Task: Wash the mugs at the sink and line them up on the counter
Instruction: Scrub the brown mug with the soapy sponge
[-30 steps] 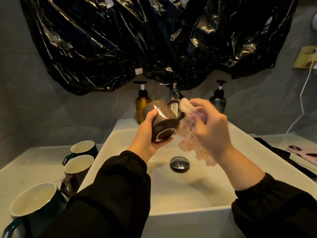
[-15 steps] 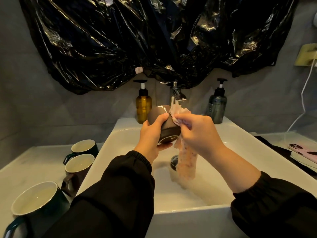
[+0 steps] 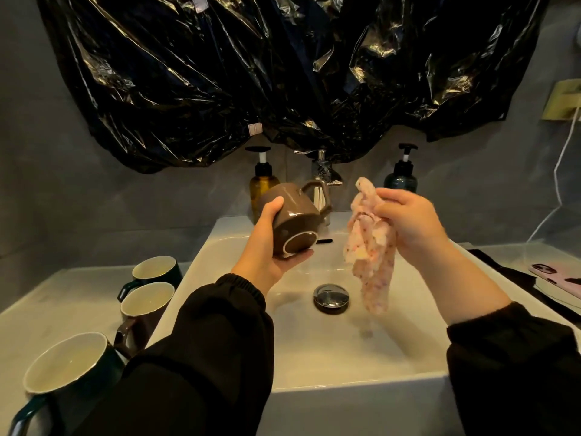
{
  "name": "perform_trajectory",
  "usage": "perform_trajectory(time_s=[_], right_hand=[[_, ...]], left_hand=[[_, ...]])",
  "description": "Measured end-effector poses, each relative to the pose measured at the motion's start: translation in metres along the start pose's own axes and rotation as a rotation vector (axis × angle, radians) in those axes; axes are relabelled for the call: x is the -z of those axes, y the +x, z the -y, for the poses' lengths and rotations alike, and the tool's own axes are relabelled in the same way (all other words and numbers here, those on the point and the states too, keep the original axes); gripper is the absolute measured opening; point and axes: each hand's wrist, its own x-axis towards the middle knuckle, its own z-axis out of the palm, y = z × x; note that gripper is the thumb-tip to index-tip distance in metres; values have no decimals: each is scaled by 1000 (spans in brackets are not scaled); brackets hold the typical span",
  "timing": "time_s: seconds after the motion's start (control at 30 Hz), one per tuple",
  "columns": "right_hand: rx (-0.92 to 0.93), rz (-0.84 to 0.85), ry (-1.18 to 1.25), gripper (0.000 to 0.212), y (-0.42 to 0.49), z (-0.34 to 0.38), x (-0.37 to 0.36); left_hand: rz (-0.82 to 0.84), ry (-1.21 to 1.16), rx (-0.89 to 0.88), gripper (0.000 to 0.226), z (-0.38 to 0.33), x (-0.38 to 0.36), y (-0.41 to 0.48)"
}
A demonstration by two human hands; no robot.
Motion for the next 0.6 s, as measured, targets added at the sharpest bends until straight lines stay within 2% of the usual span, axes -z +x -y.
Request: perform_trajectory(time_s=[0.1,0.23,0.47,0.6], right_hand=[[-269,218,294,23,-1,3,3],[-273,455,260,17,-1,2,-4],[-244,623,72,14,-3,0,0],[-194,485,168,12,1,-4,-6]], left_hand=[[93,6,37,57,2,-2,-2],[187,148,48,46,7,-4,-4],[201,235,71,46,9,-5,-4],[226,261,86,44,11,-6,-6]])
